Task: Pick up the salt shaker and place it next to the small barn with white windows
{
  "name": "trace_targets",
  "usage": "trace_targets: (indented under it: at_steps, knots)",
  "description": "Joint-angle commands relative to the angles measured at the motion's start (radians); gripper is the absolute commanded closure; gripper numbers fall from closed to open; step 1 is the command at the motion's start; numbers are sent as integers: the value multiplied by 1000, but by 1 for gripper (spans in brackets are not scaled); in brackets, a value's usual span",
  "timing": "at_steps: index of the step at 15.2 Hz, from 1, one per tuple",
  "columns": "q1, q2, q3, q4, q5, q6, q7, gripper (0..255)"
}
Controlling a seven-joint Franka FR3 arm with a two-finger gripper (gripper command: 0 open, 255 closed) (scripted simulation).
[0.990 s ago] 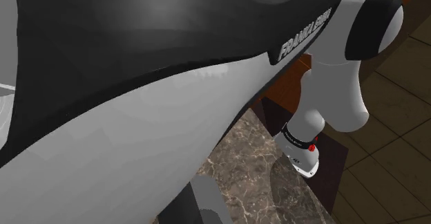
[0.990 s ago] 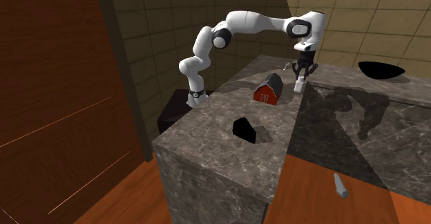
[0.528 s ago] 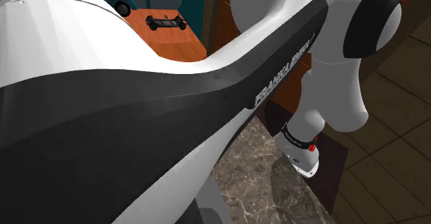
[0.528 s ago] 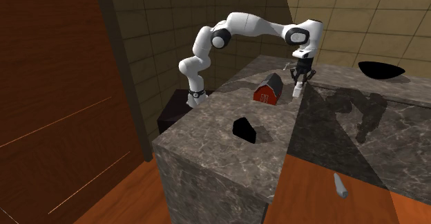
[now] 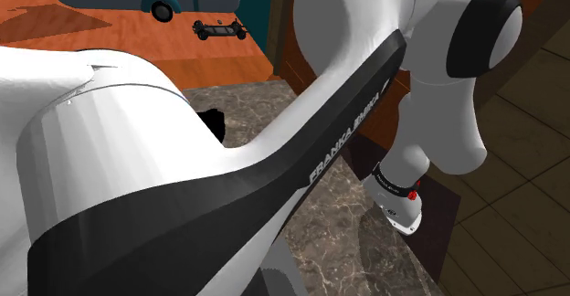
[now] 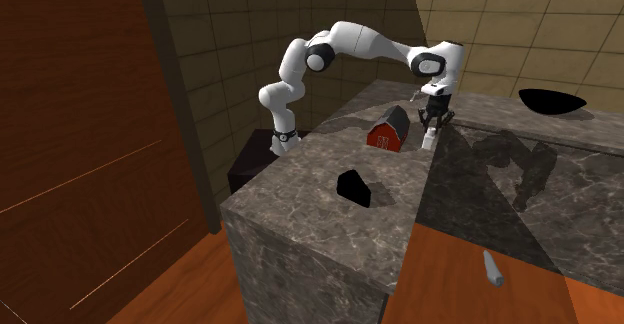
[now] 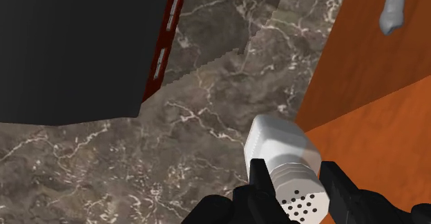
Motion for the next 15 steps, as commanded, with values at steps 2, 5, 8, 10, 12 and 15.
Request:
trace_targets:
  at_steps: [2, 5, 8, 10, 12, 15]
  knots:
    - [-5, 5, -3, -33, -5, 37, 5, 255]
    - [-6, 15, -7, -59, -12, 71, 11, 255]
    - [-7, 23, -11, -78, -18, 96, 15, 255]
    - [-7, 24, -11, -77, -18, 96, 15, 255]
    - [-7, 24, -11, -77, -18, 96, 15, 255]
    - [-7, 24, -11, -77, -18, 96, 15, 255]
